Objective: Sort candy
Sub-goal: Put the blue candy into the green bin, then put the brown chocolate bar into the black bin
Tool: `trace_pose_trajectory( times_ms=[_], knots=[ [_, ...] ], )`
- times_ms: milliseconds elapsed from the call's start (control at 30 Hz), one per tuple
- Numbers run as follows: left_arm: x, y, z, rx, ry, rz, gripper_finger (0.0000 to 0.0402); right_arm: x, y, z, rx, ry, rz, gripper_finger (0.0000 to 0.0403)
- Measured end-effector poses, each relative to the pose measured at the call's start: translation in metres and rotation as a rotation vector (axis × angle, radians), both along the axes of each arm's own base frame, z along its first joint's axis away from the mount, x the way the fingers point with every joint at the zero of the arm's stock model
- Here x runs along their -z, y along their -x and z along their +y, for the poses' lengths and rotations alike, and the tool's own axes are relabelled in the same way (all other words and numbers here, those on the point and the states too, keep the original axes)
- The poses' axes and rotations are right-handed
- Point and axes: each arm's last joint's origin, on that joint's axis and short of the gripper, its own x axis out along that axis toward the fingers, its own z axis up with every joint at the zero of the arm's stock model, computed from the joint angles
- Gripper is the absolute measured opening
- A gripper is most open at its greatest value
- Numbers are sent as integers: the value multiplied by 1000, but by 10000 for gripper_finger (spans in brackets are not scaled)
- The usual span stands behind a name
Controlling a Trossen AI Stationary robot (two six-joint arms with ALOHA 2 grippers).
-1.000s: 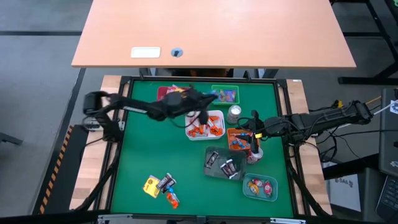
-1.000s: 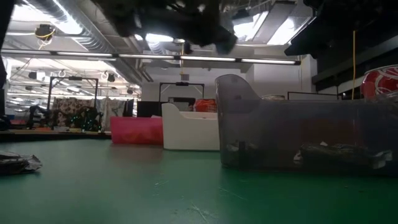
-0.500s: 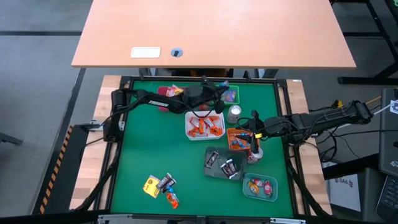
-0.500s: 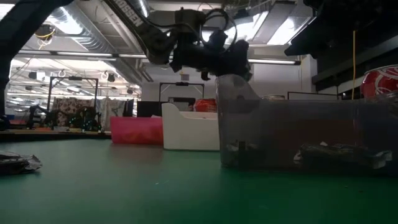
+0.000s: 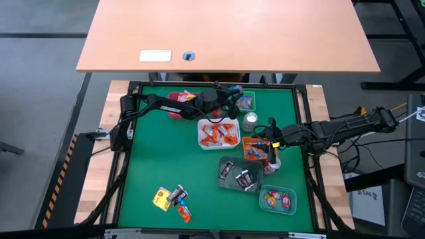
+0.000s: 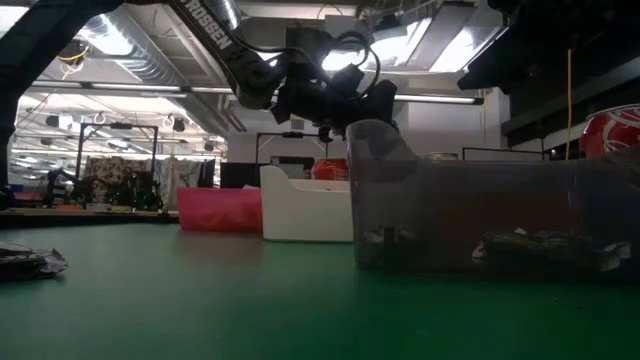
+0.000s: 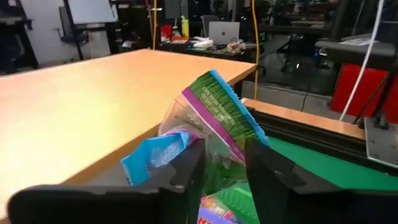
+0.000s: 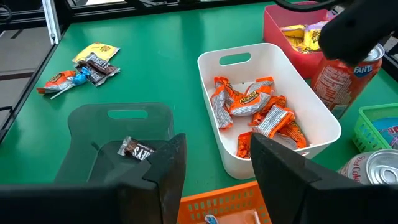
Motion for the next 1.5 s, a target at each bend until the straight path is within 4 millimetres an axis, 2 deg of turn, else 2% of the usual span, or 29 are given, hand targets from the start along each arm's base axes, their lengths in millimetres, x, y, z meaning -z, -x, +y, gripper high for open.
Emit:
trace_pose_trajectory(
  times_ms=[400, 667, 833, 967, 1100, 1267, 1400, 1500],
  knots=[
    [14, 5, 7, -39, 159, 69, 117, 0, 0, 0, 0, 0, 0, 179],
    [16, 5, 6, -45, 273, 15, 117, 0, 0, 0, 0, 0, 0, 179],
    [16, 3, 3, 29, 310, 7, 117, 0, 0, 0, 0, 0, 0, 179],
    [13, 2, 2, 110, 244, 17, 117, 0, 0, 0, 0, 0, 0, 179],
    [2, 3, -1, 235, 134, 54, 117, 0, 0, 0, 0, 0, 0, 179],
    [-26, 12, -14, 320, 43, 140, 117, 0, 0, 0, 0, 0, 1, 179],
    [-50, 30, -37, 376, 54, 306, 117, 0, 0, 0, 0, -1, 1, 179],
    [-65, 51, -62, 428, 109, 453, 117, 0, 0, 0, 0, -1, 4, 179]
  ],
)
